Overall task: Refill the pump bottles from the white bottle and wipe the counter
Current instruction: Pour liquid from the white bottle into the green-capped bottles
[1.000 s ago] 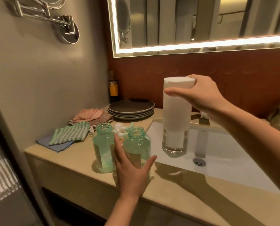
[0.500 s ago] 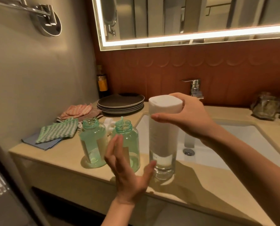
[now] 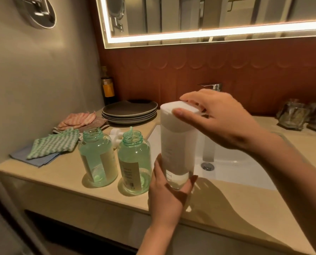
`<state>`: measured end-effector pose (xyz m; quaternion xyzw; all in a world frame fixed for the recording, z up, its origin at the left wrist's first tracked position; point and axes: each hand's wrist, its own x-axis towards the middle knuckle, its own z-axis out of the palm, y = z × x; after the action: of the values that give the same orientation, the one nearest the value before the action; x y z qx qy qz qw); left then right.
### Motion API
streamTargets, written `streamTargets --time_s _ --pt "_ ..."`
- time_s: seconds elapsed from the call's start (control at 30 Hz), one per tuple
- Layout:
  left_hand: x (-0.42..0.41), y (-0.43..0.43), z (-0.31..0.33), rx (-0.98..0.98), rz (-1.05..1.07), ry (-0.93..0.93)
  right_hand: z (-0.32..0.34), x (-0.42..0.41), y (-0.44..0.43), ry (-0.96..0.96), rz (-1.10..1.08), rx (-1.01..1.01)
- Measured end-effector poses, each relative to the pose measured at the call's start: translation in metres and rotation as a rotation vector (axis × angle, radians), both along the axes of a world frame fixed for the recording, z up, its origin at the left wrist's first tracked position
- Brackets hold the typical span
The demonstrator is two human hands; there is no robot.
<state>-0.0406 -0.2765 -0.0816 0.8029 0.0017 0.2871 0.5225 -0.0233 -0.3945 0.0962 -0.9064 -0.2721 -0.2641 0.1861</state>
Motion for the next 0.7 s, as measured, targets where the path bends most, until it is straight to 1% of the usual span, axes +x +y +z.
streamTargets --time_s 0.03,0.1,0.2,0.3,0.37,0.43,0.57,0.7 --pt "0.0 0.0 0.0 -0.001 0.007 -0.001 0.007 -0.003 0.003 -0.066 -0.042 -0.083" --pt "-0.001 -0.002 0.002 -0.017 -0.007 0.001 0.021 -0.009 0.012 -0.127 -0.133 -0.254" --pt "-0.004 -0.004 0.004 -0.029 0.013 -0.024 0.033 -0.018 0.03 -0.119 -0.216 -0.433" --pt "-0.004 -0.002 0.005 0.069 0.108 -0.077 0.037 -0.017 0.047 -0.129 -0.267 -0.565" --pt "-0.003 0.002 0.005 0.125 0.1 -0.094 0.038 -0.012 0.053 -0.081 -0.278 -0.589" --pt "-0.003 0.006 0.006 0.139 0.079 -0.09 0.04 -0.01 0.053 -0.037 -0.267 -0.601" --pt "-0.001 0.007 0.007 0.176 0.077 -0.073 0.04 -0.01 0.045 -0.01 -0.223 -0.619" --pt "0.001 0.008 0.011 0.224 0.033 -0.039 0.043 -0.005 0.04 0.024 -0.216 -0.631"
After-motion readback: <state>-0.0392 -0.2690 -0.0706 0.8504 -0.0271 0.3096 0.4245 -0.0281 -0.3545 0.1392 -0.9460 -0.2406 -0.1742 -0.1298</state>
